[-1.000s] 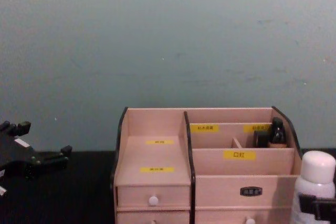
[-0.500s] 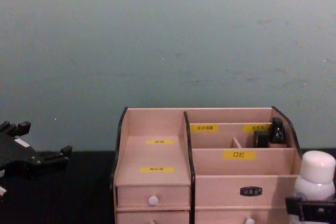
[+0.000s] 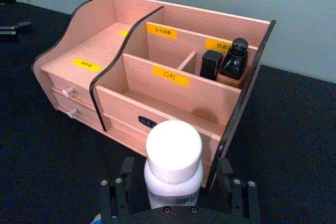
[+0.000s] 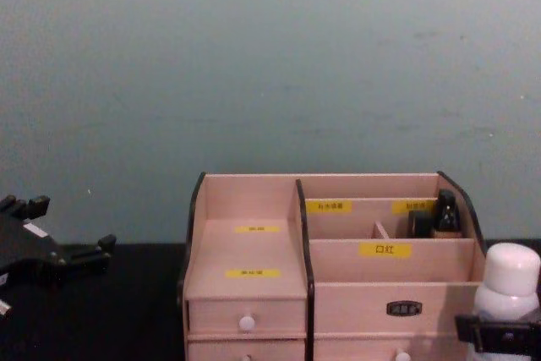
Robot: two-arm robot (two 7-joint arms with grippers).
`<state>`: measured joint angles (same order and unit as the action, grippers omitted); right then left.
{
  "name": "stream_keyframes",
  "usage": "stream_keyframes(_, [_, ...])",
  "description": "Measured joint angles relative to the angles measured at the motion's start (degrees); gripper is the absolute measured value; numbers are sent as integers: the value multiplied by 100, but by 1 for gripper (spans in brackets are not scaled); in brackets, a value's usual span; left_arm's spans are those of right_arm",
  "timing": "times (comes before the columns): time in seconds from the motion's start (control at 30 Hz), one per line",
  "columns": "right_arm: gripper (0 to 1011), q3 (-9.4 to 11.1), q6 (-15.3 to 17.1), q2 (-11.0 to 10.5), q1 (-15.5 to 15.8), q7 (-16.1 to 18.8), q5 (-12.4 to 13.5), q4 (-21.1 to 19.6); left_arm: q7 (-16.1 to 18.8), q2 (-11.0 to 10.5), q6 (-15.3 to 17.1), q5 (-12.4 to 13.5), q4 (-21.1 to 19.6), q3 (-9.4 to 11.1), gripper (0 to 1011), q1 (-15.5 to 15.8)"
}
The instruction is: Pick up the facial cleanser and watermelon frost from the table and place them into the tiered storage box.
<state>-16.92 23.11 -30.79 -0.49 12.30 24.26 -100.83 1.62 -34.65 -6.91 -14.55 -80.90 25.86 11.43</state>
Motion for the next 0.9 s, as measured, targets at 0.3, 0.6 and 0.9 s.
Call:
stream_keyframes(0.3, [1000, 24, -1, 76, -18, 46, -88, 41, 0, 0, 0, 0, 0, 0, 1001, 0])
stream_keyframes(0.6, [978, 23, -4, 70, -18, 45, -80, 41, 0, 0, 0, 0, 0, 0, 1001, 0])
stream_keyframes(0.9, [773, 20, -7, 66, -16, 42, -70, 40, 0, 0, 0, 0, 0, 0, 1001, 0])
